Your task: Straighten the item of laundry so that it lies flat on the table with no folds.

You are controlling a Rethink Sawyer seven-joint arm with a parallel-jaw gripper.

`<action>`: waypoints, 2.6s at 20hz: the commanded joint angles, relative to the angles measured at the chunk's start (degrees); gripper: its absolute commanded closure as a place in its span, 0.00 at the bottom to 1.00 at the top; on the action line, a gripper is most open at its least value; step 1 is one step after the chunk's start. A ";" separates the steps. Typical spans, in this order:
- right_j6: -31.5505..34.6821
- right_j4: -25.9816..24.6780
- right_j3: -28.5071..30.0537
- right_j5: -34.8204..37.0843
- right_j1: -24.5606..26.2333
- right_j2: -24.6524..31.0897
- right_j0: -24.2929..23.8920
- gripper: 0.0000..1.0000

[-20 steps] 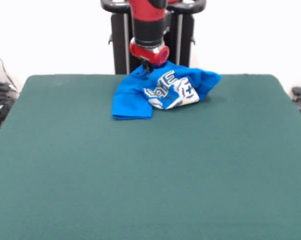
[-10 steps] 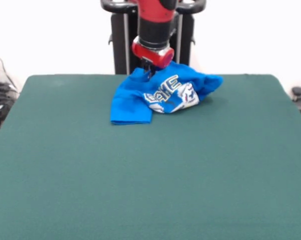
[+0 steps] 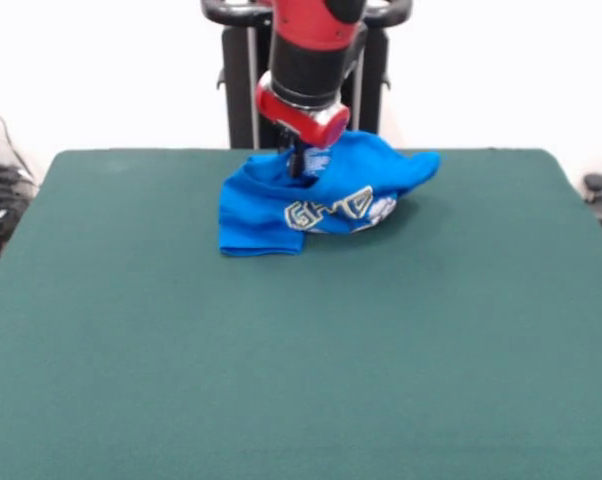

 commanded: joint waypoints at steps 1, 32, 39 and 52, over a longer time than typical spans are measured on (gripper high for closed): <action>8.12 5.35 -19.04 11.74 3.94 2.03 2.32 1.00; 24.94 8.29 -7.80 -37.44 13.19 10.08 -2.82 1.00; 22.19 2.29 -3.53 -48.03 17.56 15.12 -9.77 1.00; 17.80 -2.22 1.93 -45.53 17.55 18.47 -16.12 1.00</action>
